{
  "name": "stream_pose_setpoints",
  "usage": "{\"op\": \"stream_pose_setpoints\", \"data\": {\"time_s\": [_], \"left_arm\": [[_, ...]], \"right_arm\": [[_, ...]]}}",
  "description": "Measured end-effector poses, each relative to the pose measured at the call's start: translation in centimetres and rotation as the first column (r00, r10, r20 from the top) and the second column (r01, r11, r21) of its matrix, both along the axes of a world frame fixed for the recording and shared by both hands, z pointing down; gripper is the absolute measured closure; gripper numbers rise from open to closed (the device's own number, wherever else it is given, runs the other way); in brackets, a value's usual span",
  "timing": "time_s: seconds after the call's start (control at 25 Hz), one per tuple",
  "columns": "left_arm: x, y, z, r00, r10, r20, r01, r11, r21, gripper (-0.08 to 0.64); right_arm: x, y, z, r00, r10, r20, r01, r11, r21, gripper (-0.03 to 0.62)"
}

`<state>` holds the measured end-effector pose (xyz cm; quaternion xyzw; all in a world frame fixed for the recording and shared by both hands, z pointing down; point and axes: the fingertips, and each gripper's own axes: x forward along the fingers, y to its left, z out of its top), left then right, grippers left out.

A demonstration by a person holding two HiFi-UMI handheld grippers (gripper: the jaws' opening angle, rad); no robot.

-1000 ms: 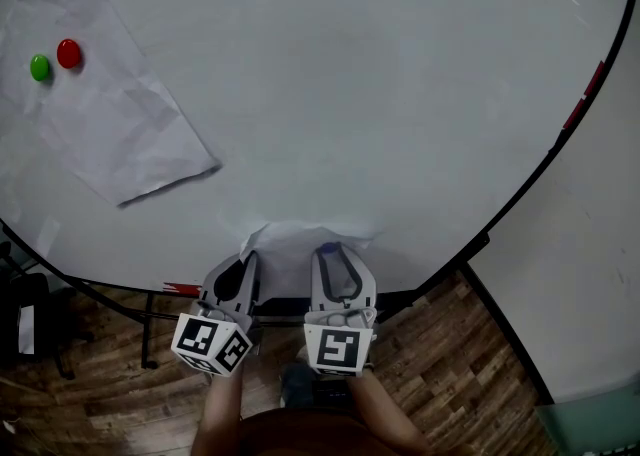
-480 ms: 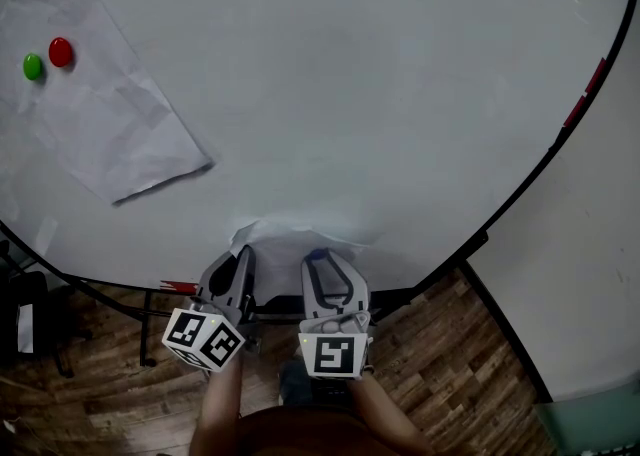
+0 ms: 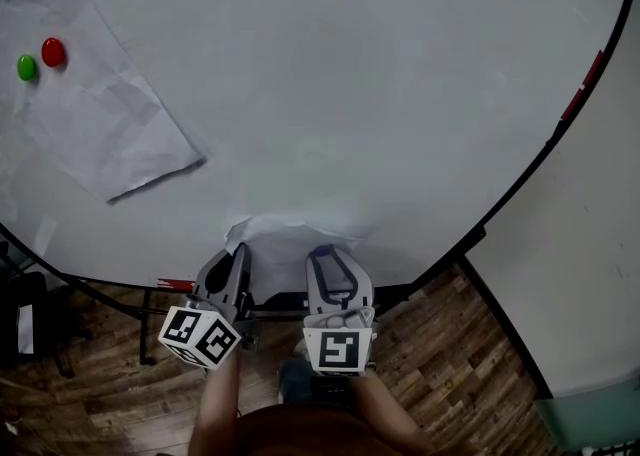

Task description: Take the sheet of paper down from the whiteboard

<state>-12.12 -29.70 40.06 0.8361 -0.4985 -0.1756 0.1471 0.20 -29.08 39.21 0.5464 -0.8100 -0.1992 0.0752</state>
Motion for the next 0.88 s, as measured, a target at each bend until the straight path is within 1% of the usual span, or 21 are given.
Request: {"op": "stream_pose_setpoints", "data": {"time_s": [0.2,0.32,0.64,0.88], "left_arm": [[-0.3,0.1,0.4,1.0,-0.004,0.0,0.004,1.0,-0.018,0.535],[-0.7,0.2,0.4,1.0,-0.01,0.004,0.01,1.0,-0.018,0.535],[-1.5,0.8,0.4,0.999,-0.032,0.02,0.032,0.999,-0.018,0.535],[-2.1,1.1,0.4,0.999,-0.047,0.027,0.048,0.998,-0.032,0.535]], "right_arm": [[0.6,0.0,0.1,1.0,0.021,0.009,-0.021,1.0,-0.005,0.456],[0.8,0.1,0.2,1.0,0.029,0.012,-0.029,0.999,-0.018,0.456],[1.1,0.4,-0.1,0.999,0.039,0.012,-0.039,0.999,-0.016,0.456],[1.7,0.3,-0.2,0.998,0.058,0.021,-0.058,0.998,-0.02,0.456]]}}
